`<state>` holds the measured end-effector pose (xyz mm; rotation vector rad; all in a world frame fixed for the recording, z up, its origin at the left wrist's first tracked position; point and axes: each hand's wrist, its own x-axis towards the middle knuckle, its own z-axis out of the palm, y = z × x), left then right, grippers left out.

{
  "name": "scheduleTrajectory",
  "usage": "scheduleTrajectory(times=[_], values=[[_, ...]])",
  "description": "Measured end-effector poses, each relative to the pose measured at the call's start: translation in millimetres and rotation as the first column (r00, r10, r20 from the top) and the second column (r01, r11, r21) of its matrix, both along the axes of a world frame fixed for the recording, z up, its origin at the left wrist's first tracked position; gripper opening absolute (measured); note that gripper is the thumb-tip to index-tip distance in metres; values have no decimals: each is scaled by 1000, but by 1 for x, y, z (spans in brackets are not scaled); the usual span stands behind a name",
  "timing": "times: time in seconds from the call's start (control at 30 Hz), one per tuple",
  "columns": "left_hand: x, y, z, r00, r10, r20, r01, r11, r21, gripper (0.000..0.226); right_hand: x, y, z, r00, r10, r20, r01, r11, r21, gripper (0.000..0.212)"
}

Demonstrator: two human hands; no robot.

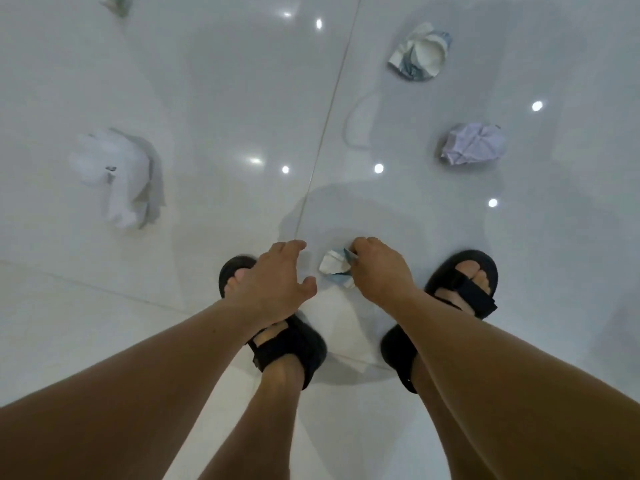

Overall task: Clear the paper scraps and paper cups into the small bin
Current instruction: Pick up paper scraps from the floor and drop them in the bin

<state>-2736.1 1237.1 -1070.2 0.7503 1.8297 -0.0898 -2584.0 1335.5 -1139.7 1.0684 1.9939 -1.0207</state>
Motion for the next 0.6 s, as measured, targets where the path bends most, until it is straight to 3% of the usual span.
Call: scheduleTrajectory(times=[0.1, 0.2, 0.3, 0.43, 0.53, 0.6], values=[[4, 9, 11, 1000, -10, 3, 10, 999, 48, 73, -1, 14, 25, 991, -3, -131, 3, 1000, 0, 12], [5, 38, 26, 996, 28, 89, -39, 991, 128, 77, -5, 41, 64, 933, 18, -360, -17, 1000, 4, 15], [5, 71, 39, 989, 65, 130, -94, 970, 224, 56, -7, 71, 97, 865, 52, -500, -32, 998, 48, 13], [10, 100, 45, 980, 114, 165, -162, 935, 314, 26, 4, 114, 106, 873, 5, -488, 25, 998, 55, 36], [9, 105, 33, 983, 152, 100, -176, 935, 308, 30, 19, 157, 87, 900, -50, -433, 137, 975, 172, 65], [7, 100, 21, 983, 167, 79, -182, 945, 270, 42, 28, 184, 65, 957, -2, -290, 101, 940, 326, 82]])
